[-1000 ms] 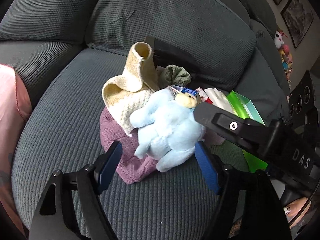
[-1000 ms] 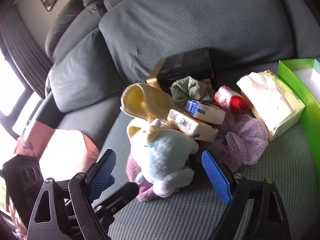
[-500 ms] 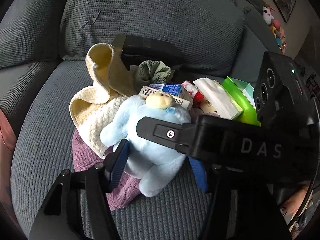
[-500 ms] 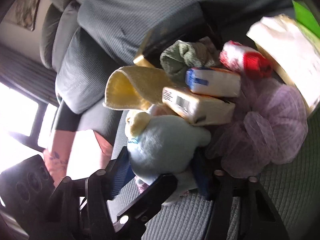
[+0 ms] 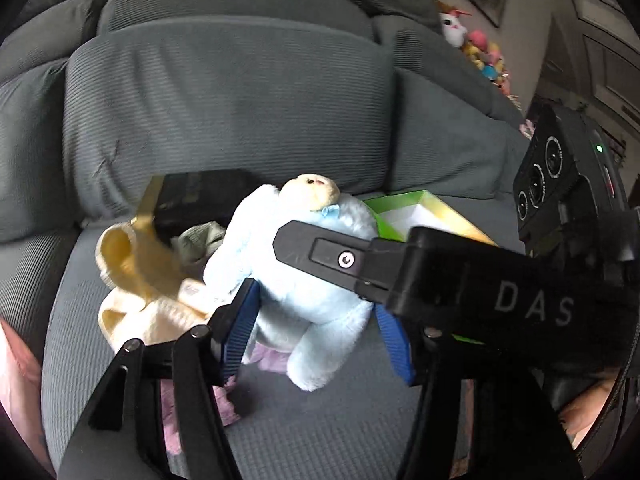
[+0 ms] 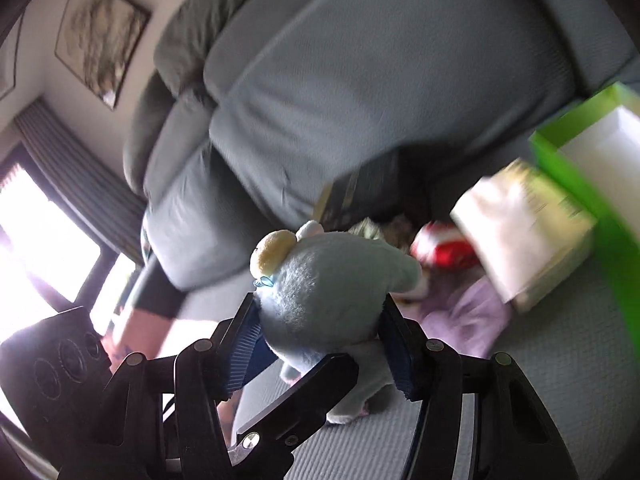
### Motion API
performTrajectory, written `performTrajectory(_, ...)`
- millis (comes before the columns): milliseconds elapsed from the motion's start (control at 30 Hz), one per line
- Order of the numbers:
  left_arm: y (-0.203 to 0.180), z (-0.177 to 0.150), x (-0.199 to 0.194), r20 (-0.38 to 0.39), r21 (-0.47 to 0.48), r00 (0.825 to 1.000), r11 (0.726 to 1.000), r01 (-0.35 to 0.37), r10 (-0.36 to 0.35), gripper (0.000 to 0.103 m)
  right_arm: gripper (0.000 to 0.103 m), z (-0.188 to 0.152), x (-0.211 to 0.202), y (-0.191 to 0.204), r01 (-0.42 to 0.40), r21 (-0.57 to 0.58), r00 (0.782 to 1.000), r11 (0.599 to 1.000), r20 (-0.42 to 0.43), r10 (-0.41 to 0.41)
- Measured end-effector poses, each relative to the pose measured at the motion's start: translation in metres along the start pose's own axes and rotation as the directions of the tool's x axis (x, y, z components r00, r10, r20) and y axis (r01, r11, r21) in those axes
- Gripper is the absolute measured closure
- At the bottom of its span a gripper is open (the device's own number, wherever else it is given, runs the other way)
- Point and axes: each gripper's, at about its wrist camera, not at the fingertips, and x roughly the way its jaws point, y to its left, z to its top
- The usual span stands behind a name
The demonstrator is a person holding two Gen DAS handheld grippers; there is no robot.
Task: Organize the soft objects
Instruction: 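Lift the plush toy with the right gripper and lower it into the green box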
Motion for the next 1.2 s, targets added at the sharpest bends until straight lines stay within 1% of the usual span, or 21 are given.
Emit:
performTrajectory(100,-0.024,0.009,0.013,-0.001,0.028,0.999,0.999,0.044,-0.044,0.046,0.043,0.009,-0.027,-0.013,0.007,0.007,0.997,1.000,0.080,-0.007)
performTrajectory(200,-0.048,0.020,0.029,-0.006,0.057,0.997,0.996,0.073,-0.073,0.046,0.043,0.016,-0.055,-0.028,0.016,0.020,0.987,1.000,0.161,-0.019)
performTrajectory(300,-0.073,0.024,0.044,-0.009,0.097,0.996,0.991,0.089,-0.089,0.046,0.043,0.022,-0.073,-0.041,0.052,0.025,0.976,0.998,0.210,-0.056)
performTrajectory(500,-0.105,0.031,0.074,-0.042,0.132,0.989,0.981,0.144,-0.140,0.046,0.043,0.027,-0.105,-0.072,0.068,0.081,0.956,0.994,0.280,-0.088)
performTrajectory(667,-0.127,0.027,0.090,-0.079,0.155,0.982,0.971,0.182,-0.172,0.046,0.043,0.027,-0.119,-0.094,0.089,0.140,0.945,0.986,0.302,-0.128)
performTrajectory(733,-0.132,0.026,0.096,-0.096,0.149,0.978,0.968,0.201,-0.188,0.047,0.043,0.026,-0.123,-0.102,0.112,0.164,0.940,0.980,0.303,-0.158)
performTrajectory(900,-0.147,0.026,0.114,-0.142,0.157,0.967,0.960,0.233,-0.211,0.047,0.044,0.024,-0.133,-0.124,0.141,0.209,0.934,0.968,0.297,-0.200)
performTrajectory(1067,-0.162,0.023,0.131,-0.187,0.163,0.954,0.950,0.266,-0.235,0.047,0.044,0.024,-0.142,-0.144,0.170,0.249,0.924,0.953,0.296,-0.242)
performTrajectory(1200,-0.167,0.019,0.147,-0.238,0.144,0.940,0.948,0.282,-0.244,0.049,0.044,0.024,-0.143,-0.163,0.206,0.301,0.919,0.931,0.269,-0.290)
